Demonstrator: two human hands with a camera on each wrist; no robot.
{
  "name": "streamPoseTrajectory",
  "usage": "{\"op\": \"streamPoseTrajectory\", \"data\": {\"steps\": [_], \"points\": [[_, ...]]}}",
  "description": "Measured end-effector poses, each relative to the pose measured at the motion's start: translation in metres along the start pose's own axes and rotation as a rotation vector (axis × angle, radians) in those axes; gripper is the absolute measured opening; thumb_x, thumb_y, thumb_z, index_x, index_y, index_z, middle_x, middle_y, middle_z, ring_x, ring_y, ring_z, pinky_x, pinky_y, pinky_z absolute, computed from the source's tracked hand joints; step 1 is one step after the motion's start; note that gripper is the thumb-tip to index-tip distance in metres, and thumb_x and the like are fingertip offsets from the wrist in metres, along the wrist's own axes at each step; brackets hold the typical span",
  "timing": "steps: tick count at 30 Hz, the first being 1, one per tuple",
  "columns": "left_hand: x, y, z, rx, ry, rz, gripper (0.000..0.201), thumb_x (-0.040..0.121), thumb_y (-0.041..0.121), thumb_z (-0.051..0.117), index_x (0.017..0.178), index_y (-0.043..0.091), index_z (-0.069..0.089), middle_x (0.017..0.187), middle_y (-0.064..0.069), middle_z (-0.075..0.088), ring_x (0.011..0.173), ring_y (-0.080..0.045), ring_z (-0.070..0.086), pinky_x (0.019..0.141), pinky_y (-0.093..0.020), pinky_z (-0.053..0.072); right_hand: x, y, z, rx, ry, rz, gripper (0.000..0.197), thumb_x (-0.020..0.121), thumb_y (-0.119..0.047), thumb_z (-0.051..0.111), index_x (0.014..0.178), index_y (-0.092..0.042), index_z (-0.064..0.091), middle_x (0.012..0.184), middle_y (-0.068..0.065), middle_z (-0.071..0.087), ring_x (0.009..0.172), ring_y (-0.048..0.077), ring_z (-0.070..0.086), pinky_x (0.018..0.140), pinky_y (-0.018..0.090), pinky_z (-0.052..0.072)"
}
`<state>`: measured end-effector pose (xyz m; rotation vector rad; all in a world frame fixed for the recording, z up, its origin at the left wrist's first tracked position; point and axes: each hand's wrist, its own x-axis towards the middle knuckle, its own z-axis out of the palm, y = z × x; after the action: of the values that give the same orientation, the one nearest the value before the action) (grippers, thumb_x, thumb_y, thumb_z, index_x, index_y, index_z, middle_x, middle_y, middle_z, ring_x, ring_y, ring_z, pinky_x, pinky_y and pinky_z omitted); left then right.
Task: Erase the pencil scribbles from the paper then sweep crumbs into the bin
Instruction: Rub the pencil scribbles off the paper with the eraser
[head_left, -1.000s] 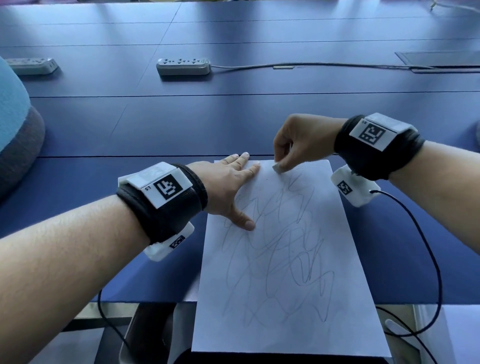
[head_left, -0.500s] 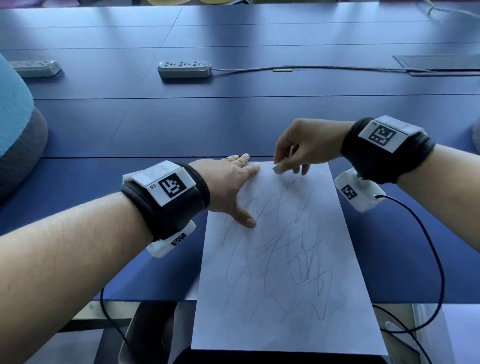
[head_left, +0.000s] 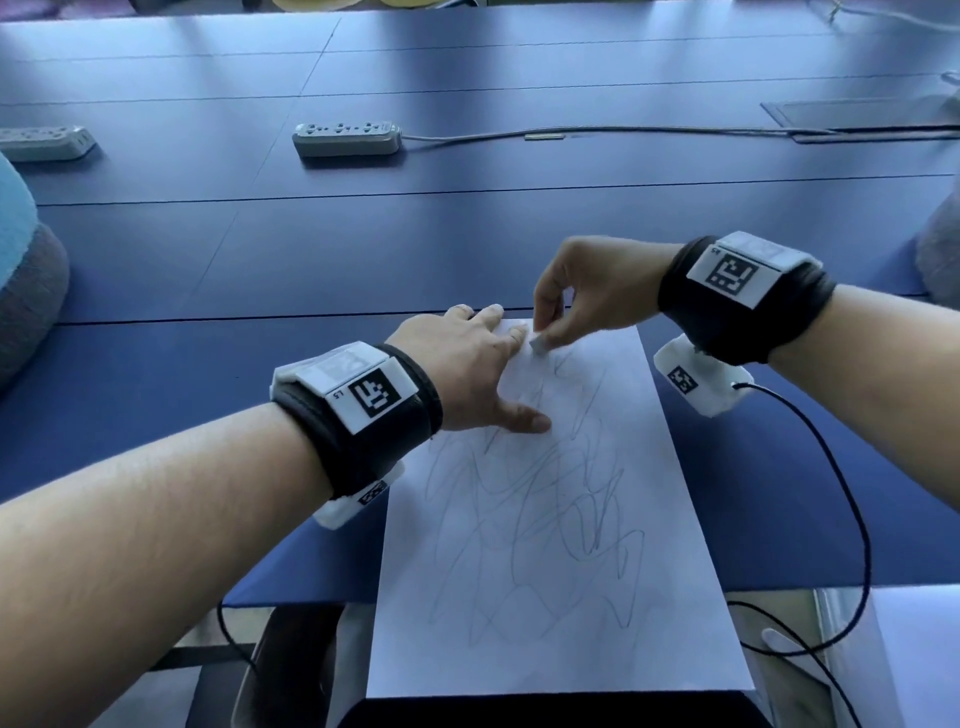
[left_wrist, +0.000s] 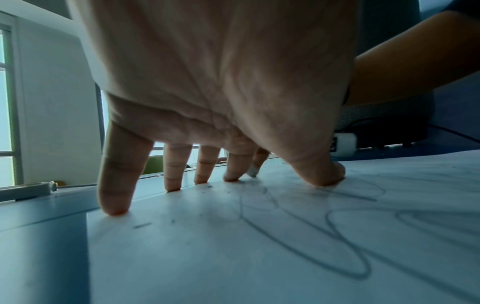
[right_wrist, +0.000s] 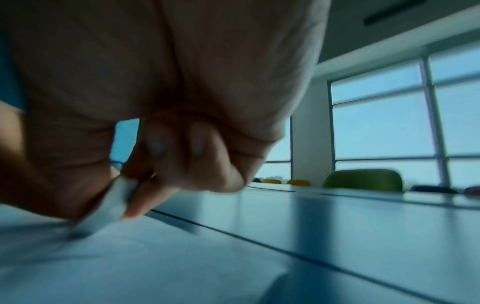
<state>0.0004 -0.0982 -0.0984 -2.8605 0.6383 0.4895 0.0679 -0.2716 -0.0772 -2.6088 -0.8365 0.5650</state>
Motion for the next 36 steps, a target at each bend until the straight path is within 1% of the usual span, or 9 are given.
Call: {"op": "streamPoseTrajectory", "data": {"steps": [3,7,11,14,19,23,28,32,36], "points": [[0.001,0.000,0.001,-0.003,-0.002,-0.008,0.108,0.073,0.090,0.039,0.158,0.029,0.011,0.166,-0.001,0.009,0.150,-0.022,0.015,0.111,-0.045,0.037,0.002,0.001,0.001,-0.005,0.063,0.015,0.010,0.077,-0.031,0.079,0.074,-0.021,0.076,0.065,-0.009,0.069,0.052,-0.002,0.055,0.060,0.024,0.046],[0.002,0.000,0.002,-0.014,-0.015,-0.011,0.108,0.073,0.089,0.038,0.158,0.029,0.009,0.166,-0.001,0.005,0.151,-0.023,0.011,0.113,-0.044,0.033,-0.001,-0.004,0.001,-0.042,-0.064,0.007,0.012,0.076,-0.035,0.079,0.071,-0.025,0.075,0.068,-0.009,0.070,0.065,0.008,0.061,0.070,0.027,0.052],[0.002,0.000,0.003,-0.014,-0.022,-0.023,0.108,0.073,0.090,0.038,0.158,0.030,0.006,0.166,0.000,0.003,0.152,-0.022,0.008,0.113,-0.045,0.034,0.002,0.004,-0.002,-0.040,0.084,0.054,0.011,0.078,-0.030,0.079,0.076,-0.019,0.076,0.070,-0.005,0.071,0.055,0.001,0.056,0.059,0.023,0.046],[0.002,0.000,0.002,-0.010,-0.027,-0.020,0.108,0.074,0.089,0.037,0.158,0.030,0.007,0.167,0.000,0.003,0.152,-0.023,0.008,0.112,-0.044,0.032,-0.001,-0.003,0.001,-0.074,-0.060,0.008,0.011,0.077,-0.033,0.080,0.072,-0.024,0.075,0.065,-0.009,0.069,0.052,-0.002,0.054,0.056,0.016,0.045],[0.000,0.001,0.002,-0.011,-0.033,-0.033,0.108,0.073,0.089,0.037,0.158,0.031,0.005,0.167,0.001,0.001,0.152,-0.022,0.006,0.110,-0.045,0.035,0.001,0.008,-0.006,-0.053,0.094,0.070,0.011,0.077,-0.030,0.078,0.073,-0.020,0.076,0.070,-0.002,0.072,0.060,0.009,0.059,0.065,0.031,0.054],[0.000,0.001,0.001,-0.014,-0.047,-0.032,0.108,0.073,0.089,0.037,0.158,0.031,0.005,0.167,0.001,0.000,0.152,-0.022,0.005,0.111,-0.045,0.035,-0.004,0.000,0.000,-0.049,-0.073,0.024,0.012,0.076,-0.034,0.080,0.072,-0.023,0.075,0.071,-0.005,0.071,0.054,0.001,0.055,0.061,0.022,0.049],[0.001,0.002,0.001,-0.012,-0.055,-0.038,0.108,0.073,0.089,0.037,0.158,0.031,0.004,0.167,0.002,0.000,0.153,-0.022,0.005,0.110,-0.045,0.034,-0.002,0.007,-0.004,-0.067,0.077,0.065,0.008,0.077,-0.027,0.078,0.072,-0.020,0.075,0.073,-0.002,0.072,0.060,0.009,0.059,0.061,0.028,0.051],[0.001,0.002,0.001,-0.018,-0.059,-0.037,0.108,0.073,0.089,0.038,0.158,0.031,0.005,0.167,0.001,0.000,0.153,-0.022,0.005,0.112,-0.046,0.033,-0.006,0.001,-0.002,-0.068,-0.081,0.027,0.012,0.076,-0.035,0.080,0.073,-0.024,0.075,0.073,-0.005,0.072,0.059,0.005,0.057,0.066,0.028,0.051],[0.002,0.002,0.001,-0.023,-0.056,-0.040,0.109,0.073,0.090,0.039,0.158,0.031,0.005,0.167,0.001,0.000,0.153,-0.022,0.006,0.113,-0.047,0.032,-0.004,0.003,-0.002,-0.094,0.090,0.057,0.007,0.077,-0.025,0.077,0.072,-0.020,0.075,0.067,-0.007,0.069,0.062,0.007,0.060,0.065,0.029,0.052]]}}
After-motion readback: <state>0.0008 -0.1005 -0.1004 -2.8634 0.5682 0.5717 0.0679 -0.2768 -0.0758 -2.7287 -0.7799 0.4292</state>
